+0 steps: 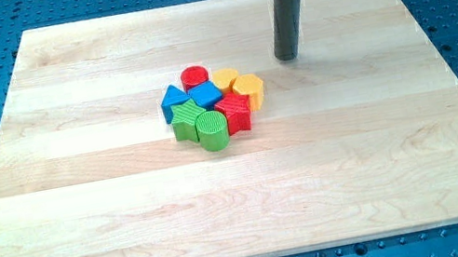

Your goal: Point your arm at the bottom left side of the green star

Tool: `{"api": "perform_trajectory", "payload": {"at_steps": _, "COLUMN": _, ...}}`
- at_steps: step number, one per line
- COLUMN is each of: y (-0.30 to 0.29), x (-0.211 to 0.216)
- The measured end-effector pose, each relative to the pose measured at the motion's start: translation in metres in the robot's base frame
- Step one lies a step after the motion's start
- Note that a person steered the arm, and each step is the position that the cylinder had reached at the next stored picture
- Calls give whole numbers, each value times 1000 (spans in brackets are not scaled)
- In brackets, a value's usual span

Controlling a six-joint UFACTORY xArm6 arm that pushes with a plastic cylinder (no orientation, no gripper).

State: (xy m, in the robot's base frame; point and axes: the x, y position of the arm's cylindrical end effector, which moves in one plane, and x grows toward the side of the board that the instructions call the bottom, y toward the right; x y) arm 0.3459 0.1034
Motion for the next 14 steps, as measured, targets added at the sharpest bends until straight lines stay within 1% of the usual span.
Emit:
{"api": "perform_trajectory", "payload": {"at_steps": 4, "y": 0, "x": -6}}
{"api": "perform_trajectory", "payload": {"at_steps": 5, "y": 11, "x": 5}}
{"api": "perform_trajectory", "payload": {"at_steps": 6, "y": 20, "x": 59}}
{"api": "perform_trajectory", "payload": {"at_steps": 7, "y": 17, "x": 81}}
{"api": "perform_trajectory", "payload": {"at_steps": 8, "y": 18, "x": 83}}
{"api": "perform_trajectory", "payload": {"at_steps": 9, "y": 25, "x": 120}}
{"api": "perform_trajectory", "payload": {"at_steps": 10, "y": 15, "x": 132}}
{"api": "perform_trajectory", "payload": {"at_steps": 14, "y": -2, "x": 136}}
